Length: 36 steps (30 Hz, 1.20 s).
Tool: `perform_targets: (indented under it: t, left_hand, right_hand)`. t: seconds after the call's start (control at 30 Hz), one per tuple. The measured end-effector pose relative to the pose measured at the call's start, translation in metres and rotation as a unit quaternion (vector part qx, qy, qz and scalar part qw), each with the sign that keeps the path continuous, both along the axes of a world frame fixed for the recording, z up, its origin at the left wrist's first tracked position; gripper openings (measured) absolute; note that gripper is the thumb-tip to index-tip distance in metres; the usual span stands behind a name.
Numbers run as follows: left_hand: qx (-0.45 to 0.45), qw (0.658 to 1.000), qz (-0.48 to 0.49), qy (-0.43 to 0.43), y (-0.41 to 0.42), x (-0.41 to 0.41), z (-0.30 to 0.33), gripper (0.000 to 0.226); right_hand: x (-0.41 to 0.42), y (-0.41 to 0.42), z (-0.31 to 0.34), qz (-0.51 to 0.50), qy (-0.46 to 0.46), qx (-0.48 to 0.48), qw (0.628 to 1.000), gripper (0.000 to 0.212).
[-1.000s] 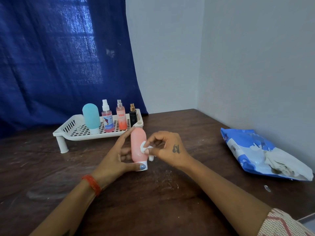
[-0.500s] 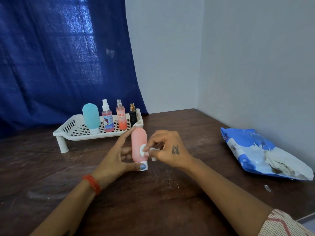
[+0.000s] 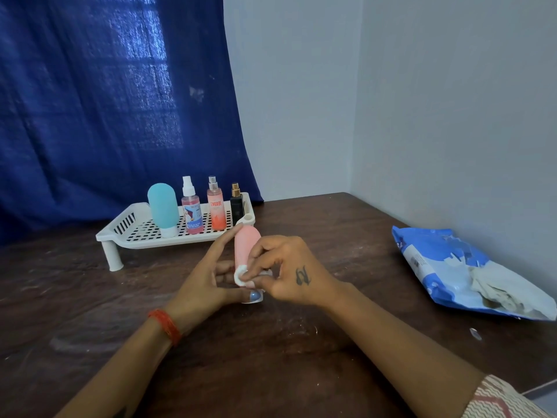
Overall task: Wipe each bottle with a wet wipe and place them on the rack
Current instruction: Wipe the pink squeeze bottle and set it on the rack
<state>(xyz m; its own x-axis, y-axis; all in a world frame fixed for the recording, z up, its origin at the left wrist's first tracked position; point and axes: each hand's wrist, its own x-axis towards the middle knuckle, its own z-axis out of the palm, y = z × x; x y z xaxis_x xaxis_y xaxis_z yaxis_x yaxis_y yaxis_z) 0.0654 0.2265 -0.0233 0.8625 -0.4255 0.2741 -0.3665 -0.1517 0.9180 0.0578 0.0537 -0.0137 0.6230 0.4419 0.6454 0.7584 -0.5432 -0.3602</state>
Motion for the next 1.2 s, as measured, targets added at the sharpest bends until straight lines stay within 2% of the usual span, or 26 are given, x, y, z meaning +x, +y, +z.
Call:
perform_targets:
  t: [0.2,0.3,0.37,0.4,0.43,0.47,0.5,0.57,0.6,0.77,0.87,1.07,1.13,1.2]
  left_hand:
    - [0.002,1.0,0.001,-0.002,0.0,-0.001,0.001,0.106]
    - [-0.003,1.0,0.0,0.002,-0.001,-0.001,0.001,0.104]
    - [0.007,1.0,0.0,0.001,0.0,-0.001,0.001,0.106]
    - [0.012,1.0,0.0,-0.001,0.0,-0.002,0.001,0.106]
    - [0.015,1.0,0.001,-0.003,0.0,-0.002,0.001,0.105]
    - [0.016,1.0,0.003,-0.006,0.0,-0.002,0.0,0.104]
    - [0.014,1.0,0.004,-0.008,-0.001,-0.002,0.0,0.104]
    - [0.01,1.0,0.003,-0.015,-0.002,-0.002,0.0,0.103]
    - [0.008,1.0,0.0,-0.019,-0.002,-0.002,0.0,0.102]
    - [0.003,1.0,0.004,-0.027,-0.002,-0.003,0.002,0.1]
    - [0.016,0.999,0.01,-0.029,-0.001,-0.002,0.001,0.102]
    - [0.022,0.999,0.017,-0.022,0.0,0.0,-0.001,0.105]
    - [0.021,0.999,0.021,-0.023,0.0,0.0,-0.001,0.105]
    - [0.018,0.999,0.028,-0.028,0.001,0.001,0.0,0.104]
  right_hand:
    - [-0.001,-0.009,0.009,0.002,0.134,0.029,0.991,0.01]
    - [-0.001,-0.009,0.013,-0.012,0.137,0.191,0.972,0.016]
    - [-0.003,-0.007,0.019,0.032,0.201,0.344,0.917,0.028]
    - [-0.003,-0.005,0.019,0.058,0.23,0.39,0.89,0.034]
    - [-0.003,-0.003,0.019,0.069,0.243,0.405,0.879,0.039]
    - [-0.004,0.0,0.017,0.064,0.24,0.395,0.885,0.041]
    - [-0.003,0.002,0.014,0.041,0.213,0.36,0.907,0.041]
    - [-0.003,0.008,0.007,-0.039,0.1,0.243,0.964,0.033]
    - [-0.001,0.009,0.004,-0.062,0.039,0.193,0.979,0.028]
    - [0.003,0.006,0.001,-0.081,-0.1,0.057,0.99,0.021]
    - [0.001,0.001,0.003,-0.056,-0.1,-0.031,0.993,0.021]
    - [-0.003,-0.012,0.01,0.007,0.041,-0.071,0.997,0.031]
    - [-0.002,-0.012,0.007,0.006,0.043,-0.064,0.997,0.029]
    - [-0.001,-0.009,0.0,-0.005,0.0,-0.056,0.998,0.027]
